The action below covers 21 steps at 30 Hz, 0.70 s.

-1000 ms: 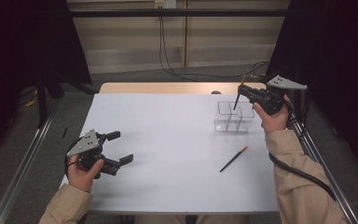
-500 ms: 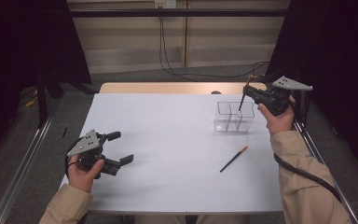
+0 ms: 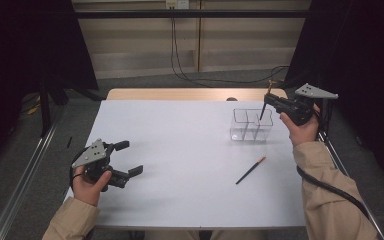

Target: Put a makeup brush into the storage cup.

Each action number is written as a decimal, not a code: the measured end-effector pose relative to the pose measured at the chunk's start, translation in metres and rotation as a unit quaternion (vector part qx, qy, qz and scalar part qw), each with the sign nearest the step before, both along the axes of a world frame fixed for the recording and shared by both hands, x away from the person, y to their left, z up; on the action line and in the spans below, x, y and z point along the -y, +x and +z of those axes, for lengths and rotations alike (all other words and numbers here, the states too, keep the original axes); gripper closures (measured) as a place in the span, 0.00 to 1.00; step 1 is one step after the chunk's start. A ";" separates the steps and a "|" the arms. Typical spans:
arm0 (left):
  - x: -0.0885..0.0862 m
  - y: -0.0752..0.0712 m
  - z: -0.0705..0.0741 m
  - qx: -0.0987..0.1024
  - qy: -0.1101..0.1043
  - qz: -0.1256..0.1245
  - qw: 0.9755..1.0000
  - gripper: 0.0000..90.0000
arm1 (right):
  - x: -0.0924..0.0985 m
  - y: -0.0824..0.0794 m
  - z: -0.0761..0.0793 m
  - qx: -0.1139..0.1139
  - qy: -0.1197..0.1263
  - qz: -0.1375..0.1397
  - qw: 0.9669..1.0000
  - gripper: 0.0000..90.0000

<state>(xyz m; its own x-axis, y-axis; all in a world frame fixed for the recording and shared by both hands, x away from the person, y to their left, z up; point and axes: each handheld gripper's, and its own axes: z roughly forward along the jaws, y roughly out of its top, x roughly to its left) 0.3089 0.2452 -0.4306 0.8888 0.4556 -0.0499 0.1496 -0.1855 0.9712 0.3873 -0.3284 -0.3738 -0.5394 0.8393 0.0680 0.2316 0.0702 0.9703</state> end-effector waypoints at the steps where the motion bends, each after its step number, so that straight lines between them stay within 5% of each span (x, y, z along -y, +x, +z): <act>1: 0.000 0.000 0.000 0.001 0.002 0.000 1.000 0.00 | 0.000 0.000 0.000 0.000 -0.002 0.000 1.000 0.93; 21: 0.001 0.000 -0.001 -0.002 0.003 0.000 1.000 0.00 | 0.003 -0.002 -0.010 -0.008 -0.008 -0.003 1.000 0.93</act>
<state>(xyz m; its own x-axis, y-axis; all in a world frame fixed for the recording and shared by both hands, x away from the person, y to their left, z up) 0.3087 0.2443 -0.4314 0.8882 0.4567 -0.0500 0.1529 -0.1912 0.9696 0.3850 -0.3313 -0.3842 -0.5329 0.8439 0.0620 0.2467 0.0849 0.9654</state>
